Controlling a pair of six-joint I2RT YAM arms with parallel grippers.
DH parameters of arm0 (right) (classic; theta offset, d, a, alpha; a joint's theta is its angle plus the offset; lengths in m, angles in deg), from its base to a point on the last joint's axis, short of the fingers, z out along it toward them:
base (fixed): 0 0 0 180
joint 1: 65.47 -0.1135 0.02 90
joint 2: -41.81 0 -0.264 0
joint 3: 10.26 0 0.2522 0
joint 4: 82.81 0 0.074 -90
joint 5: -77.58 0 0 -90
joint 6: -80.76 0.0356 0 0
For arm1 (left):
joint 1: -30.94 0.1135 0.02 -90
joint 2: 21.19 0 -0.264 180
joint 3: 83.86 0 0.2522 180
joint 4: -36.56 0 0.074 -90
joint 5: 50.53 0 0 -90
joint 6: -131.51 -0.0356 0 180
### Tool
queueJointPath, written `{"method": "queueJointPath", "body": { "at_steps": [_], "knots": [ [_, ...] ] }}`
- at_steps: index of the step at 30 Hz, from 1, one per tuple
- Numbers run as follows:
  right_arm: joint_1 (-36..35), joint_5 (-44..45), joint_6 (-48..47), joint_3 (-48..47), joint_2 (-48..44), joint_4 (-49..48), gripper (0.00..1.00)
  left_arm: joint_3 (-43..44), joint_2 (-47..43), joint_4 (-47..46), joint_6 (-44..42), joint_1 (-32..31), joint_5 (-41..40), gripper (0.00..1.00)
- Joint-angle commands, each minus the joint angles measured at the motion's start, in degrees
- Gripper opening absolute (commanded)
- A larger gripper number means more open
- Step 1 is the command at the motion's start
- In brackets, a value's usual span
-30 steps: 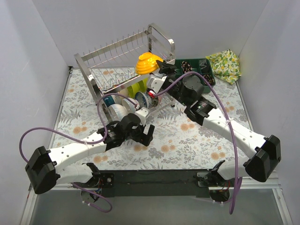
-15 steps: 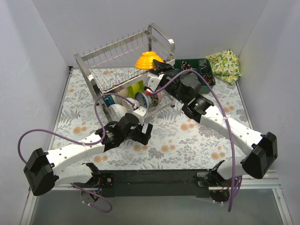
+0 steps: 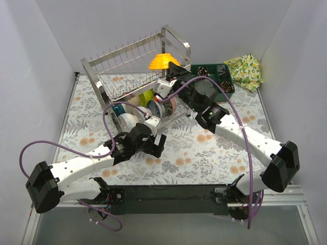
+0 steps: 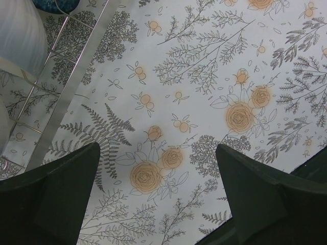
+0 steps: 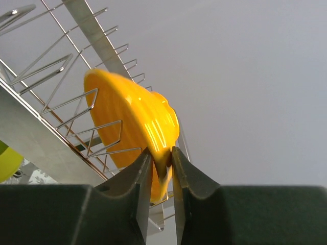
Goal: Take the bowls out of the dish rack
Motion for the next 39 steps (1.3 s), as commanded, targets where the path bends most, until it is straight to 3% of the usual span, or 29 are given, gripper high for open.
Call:
{"method": "queueJointPath", "body": {
  "at_steps": [1, 6, 9, 24, 32, 39],
  "knots": [
    [-0.94, 3.27, -4.55, -1.83, 1.52, -6.55, 0.25, -0.29, -1.21, 0.91, -0.80, 0.39, -1.12, 0.98],
    [-1.38, 4.33, -6.66, -3.14, 3.71, -8.39, 0.06, -0.29, -1.12, 0.91, -0.71, 0.48, -1.30, 0.98],
    [-1.38, 5.38, -8.16, -4.02, 5.21, -11.03, 0.01, -0.29, -1.21, 1.08, -0.71, 0.57, -1.56, 0.98],
    [-1.38, 12.32, -9.84, -14.47, 12.33, -24.30, 0.01, -0.29, -2.35, 1.17, -0.71, 1.36, -1.56, 0.98],
    [-1.38, 15.93, -9.13, -15.36, 9.96, -27.64, 0.01, -0.29, -2.44, 1.35, -0.53, 1.62, -1.03, 0.98],
    [-0.07, 25.49, -7.82, -11.50, 3.90, -27.73, 0.01, -0.29, -2.44, 1.44, -0.53, 1.71, -0.42, 0.98]
  ]
}}
